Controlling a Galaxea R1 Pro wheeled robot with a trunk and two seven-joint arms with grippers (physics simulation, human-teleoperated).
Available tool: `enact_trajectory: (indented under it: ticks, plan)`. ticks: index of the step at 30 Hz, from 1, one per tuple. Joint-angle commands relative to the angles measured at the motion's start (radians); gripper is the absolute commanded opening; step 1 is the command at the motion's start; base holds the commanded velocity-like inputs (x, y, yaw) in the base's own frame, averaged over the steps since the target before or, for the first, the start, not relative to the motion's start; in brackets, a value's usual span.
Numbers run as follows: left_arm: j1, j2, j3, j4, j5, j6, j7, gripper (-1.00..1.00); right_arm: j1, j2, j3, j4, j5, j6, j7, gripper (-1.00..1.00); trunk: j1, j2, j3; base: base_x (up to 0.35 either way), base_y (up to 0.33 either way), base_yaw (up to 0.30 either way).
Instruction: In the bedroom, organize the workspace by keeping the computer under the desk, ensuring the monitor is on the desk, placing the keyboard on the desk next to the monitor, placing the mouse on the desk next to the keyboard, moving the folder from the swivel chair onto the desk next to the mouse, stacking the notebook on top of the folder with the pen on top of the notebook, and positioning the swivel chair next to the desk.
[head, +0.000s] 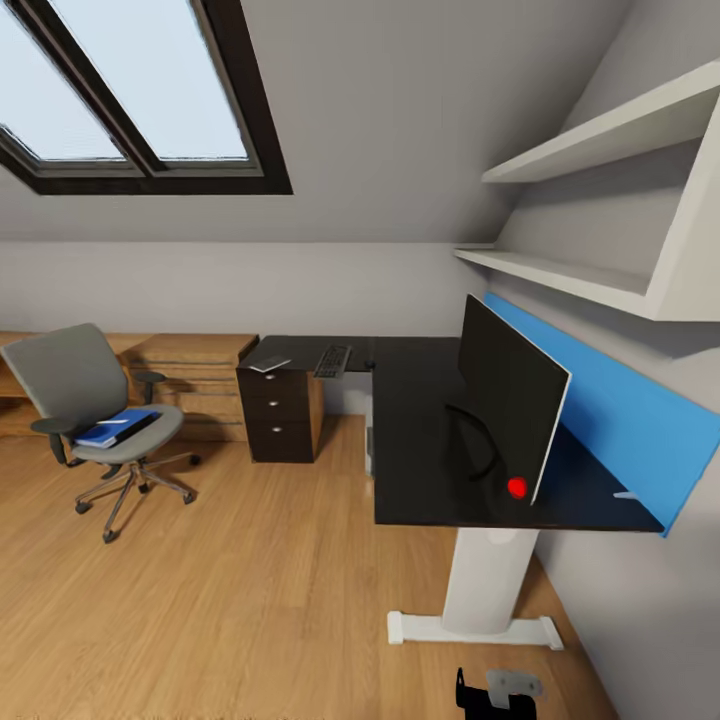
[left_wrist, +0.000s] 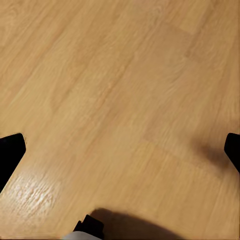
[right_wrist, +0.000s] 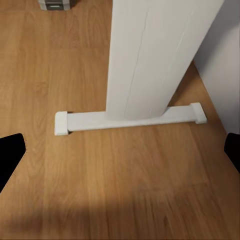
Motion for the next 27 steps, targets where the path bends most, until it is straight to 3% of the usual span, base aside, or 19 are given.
enact_trajectory:
  ticks: [1,6,14,27]
  plan:
    - [0.001,-0.001,0.001,-0.002,0.006,-0.001,0.001,1.0,-0.001,0.0,-0.007,0.002,0.011,-0.003,-0.005,1.0,0.0,-0.001,-0.001,0.0,-0.242,0.275]
    - [0.001,-0.001,0.001,-0.002,0.006,0.0,0.001,1.0,-0.001,-0.004,-0.007,0.002,0.009,-0.004,-0.005,1.0,0.0,-0.001,-0.001,0.0,-0.279,0.222]
    - [0.001,-0.001,0.001,-0.002,0.006,-0.001,0.001,1.0,-0.001,-0.007,-0.007,0.002,0.007,-0.005,-0.005,1.0,0.0,-0.001,-0.001,0.0,-0.26,0.029]
    - [0.001,-0.002,0.0,-0.002,0.006,-0.001,0.001,1.0,-0.001,-0.008,-0.007,0.002,0.006,-0.005,-0.005,1.0,0.0,-0.001,0.005,-0.076,-0.042,-0.092]
